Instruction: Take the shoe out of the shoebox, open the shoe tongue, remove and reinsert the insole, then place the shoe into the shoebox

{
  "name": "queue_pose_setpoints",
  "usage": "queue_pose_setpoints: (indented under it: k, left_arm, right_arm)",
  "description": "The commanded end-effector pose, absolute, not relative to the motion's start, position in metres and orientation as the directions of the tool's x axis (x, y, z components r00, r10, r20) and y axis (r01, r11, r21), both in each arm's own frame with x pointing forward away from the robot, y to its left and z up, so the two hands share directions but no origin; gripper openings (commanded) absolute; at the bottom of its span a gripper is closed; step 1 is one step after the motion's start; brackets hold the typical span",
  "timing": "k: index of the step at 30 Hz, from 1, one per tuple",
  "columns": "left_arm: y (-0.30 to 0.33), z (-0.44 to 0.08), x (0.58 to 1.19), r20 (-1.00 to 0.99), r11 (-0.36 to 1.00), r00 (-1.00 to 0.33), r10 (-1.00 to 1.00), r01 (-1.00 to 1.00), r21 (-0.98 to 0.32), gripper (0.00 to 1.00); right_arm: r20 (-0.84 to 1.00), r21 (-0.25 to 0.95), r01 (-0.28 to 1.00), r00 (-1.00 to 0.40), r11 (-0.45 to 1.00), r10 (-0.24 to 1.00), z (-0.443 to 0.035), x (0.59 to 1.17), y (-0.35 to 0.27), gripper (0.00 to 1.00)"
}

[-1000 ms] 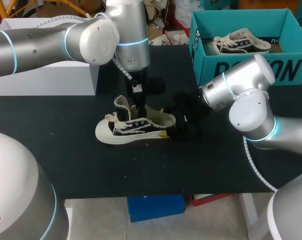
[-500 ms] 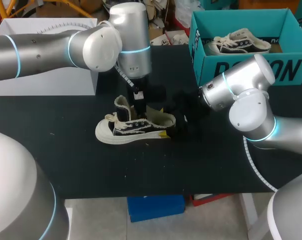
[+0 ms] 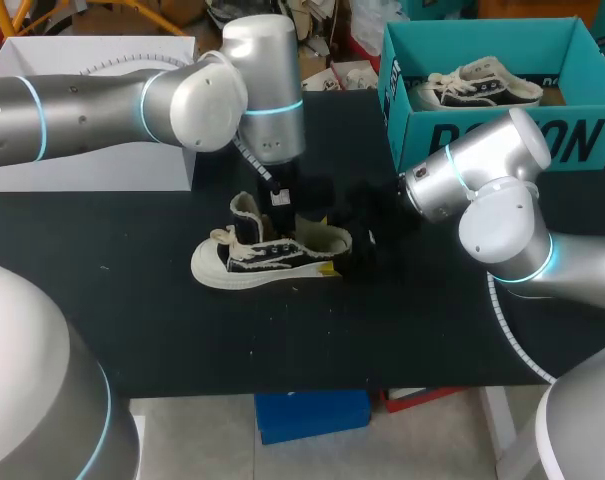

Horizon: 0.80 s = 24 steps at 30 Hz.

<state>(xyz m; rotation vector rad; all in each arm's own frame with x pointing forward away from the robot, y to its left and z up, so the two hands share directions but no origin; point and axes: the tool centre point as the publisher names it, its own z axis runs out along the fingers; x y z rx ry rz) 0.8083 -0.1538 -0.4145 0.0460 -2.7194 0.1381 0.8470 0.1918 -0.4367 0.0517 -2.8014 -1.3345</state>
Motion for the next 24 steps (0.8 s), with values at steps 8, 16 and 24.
queue_pose_setpoints:
  k: [8,16,24]
  left_arm:
    - [-0.156,-0.426,0.806,0.38,0.995,-0.925,-0.008,-0.046,-0.091,0.33]
    - [-0.149,-0.429,0.809,0.314,0.998,-0.949,-0.013,-0.034,-0.06,0.38]
    - [-0.138,-0.438,0.818,0.168,0.999,-0.985,-0.03,-0.026,0.026,0.3]
  right_arm:
    - [0.022,0.776,-0.011,-0.999,0.631,-0.045,-0.446,0.847,0.195,0.0]
    - [0.022,0.776,-0.011,-0.999,0.631,-0.045,-0.446,0.847,0.195,0.0]
    - [0.022,0.776,-0.011,-0.999,0.631,-0.045,-0.446,0.847,0.195,0.0]
